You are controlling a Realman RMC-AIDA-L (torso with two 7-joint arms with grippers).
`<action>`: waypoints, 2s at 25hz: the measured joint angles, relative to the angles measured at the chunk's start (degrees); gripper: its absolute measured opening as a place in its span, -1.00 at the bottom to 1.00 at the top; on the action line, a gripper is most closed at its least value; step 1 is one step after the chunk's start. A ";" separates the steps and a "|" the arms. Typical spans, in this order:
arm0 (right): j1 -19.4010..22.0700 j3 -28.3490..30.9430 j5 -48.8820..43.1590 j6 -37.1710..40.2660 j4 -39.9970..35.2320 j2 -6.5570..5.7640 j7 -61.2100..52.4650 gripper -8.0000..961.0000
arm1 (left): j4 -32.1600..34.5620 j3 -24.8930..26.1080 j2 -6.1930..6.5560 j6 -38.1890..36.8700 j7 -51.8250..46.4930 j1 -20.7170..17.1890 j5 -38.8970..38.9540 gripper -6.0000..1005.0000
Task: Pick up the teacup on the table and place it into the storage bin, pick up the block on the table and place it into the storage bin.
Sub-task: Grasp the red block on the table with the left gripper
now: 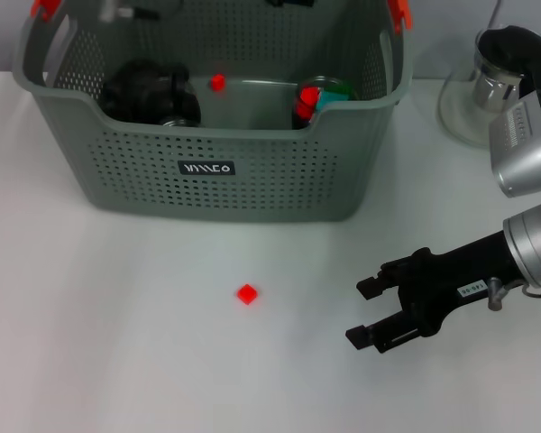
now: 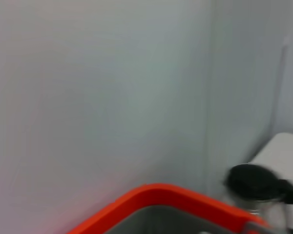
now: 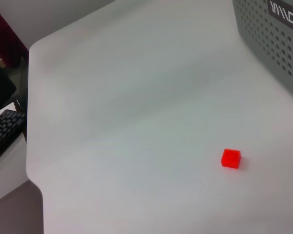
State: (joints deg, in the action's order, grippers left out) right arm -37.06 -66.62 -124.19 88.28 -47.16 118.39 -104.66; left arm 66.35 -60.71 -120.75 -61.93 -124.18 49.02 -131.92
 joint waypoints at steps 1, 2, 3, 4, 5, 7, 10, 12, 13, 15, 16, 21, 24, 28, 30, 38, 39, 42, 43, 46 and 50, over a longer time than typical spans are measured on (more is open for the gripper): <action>-0.10 0.00 0.00 0.00 0.06 0.00 0.00 0.71 | 5.40 0.00 -0.62 -4.16 0.01 -2.52 0.79 0.19; -0.20 -0.01 0.01 -0.03 0.15 0.00 0.00 0.71 | 9.37 -0.05 -1.07 -7.43 0.14 -4.21 1.23 0.25; -0.25 0.00 0.00 -0.05 0.20 0.00 0.00 0.71 | 13.14 -0.15 -1.58 -10.87 0.36 -5.88 1.45 0.31; -0.28 0.00 0.01 -0.07 0.21 0.00 0.00 0.70 | 17.57 -0.18 -2.33 -15.42 0.90 -7.95 1.63 0.36; -0.33 -0.01 0.00 -0.06 0.23 0.00 0.00 0.70 | 19.69 -0.24 -2.74 -17.91 1.27 -9.14 1.63 0.42; -0.42 -0.02 0.00 -0.09 0.26 0.00 -0.06 0.68 | 26.08 -0.55 -3.58 -26.64 2.95 -12.53 2.54 0.54; -0.49 -0.03 0.00 -0.10 0.31 0.00 -0.18 0.64 | 29.21 -0.79 -3.92 -35.77 4.64 -15.35 4.56 0.71; -0.49 -0.02 0.01 -0.09 0.31 0.02 -0.23 0.65 | 28.88 -0.79 -4.00 -39.38 5.72 -16.27 5.17 0.82; -0.49 -0.02 0.00 -0.08 0.31 0.03 -0.24 0.65 | 28.20 -0.79 -4.00 -40.95 6.73 -16.71 5.17 0.87; -0.50 -0.01 0.01 -0.09 0.29 0.07 -0.26 0.65 | 26.21 -1.03 -4.02 -42.60 9.64 -17.27 4.71 0.93; -0.53 0.00 0.00 -0.08 0.28 0.07 -0.29 0.65 | 24.78 -1.14 -4.02 -43.25 11.77 -17.45 4.00 0.93; -0.69 0.00 0.01 0.02 0.03 0.18 -0.99 0.65 | 18.03 -1.37 -3.79 -42.11 19.92 -16.37 -3.24 0.93; -0.73 0.00 0.00 -0.23 0.20 0.27 -1.14 0.65 | 13.38 -2.26 -3.60 -39.07 25.16 -15.25 -7.95 0.93; -0.73 0.00 0.00 -0.32 0.30 0.37 -2.22 0.65 | 7.83 -2.86 -3.34 -34.66 31.01 -13.25 -12.06 0.92; -0.73 0.00 0.01 -0.27 0.31 0.47 -3.01 0.65 | 5.60 -4.62 -3.25 -32.22 33.10 -12.16 -14.46 0.92; -0.95 0.17 0.04 -0.46 0.27 0.55 -4.91 0.65 | 0.96 -14.93 -3.38 -26.95 36.46 -8.95 -18.90 0.92; -1.00 0.29 0.05 -0.47 0.27 0.57 -5.05 0.65 | 0.28 -15.84 -3.34 -26.68 36.52 -8.32 -19.19 0.92; -1.12 0.52 0.09 -0.56 0.32 0.64 -5.45 0.65 | -2.10 -18.14 -3.23 -26.17 37.06 -6.14 -19.86 0.92; -1.12 0.54 0.09 -0.61 0.32 0.69 -5.60 0.65 | -2.60 -18.40 -3.24 -26.10 37.40 -5.61 -20.21 0.92; -1.14 0.59 0.10 -0.76 0.32 0.88 -5.68 0.65 | -4.57 -19.30 -3.35 -25.61 38.10 -3.83 -20.92 0.92; -1.16 0.62 0.08 -0.92 0.38 1.01 -5.69 0.65 | -6.68 -20.79 -3.34 -23.95 38.62 -2.27 -21.00 0.92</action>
State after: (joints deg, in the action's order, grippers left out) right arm -38.22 -66.00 -124.11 87.36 -46.78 119.40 -110.35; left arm 59.68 -81.50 -124.09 -85.88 -85.56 46.74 -152.91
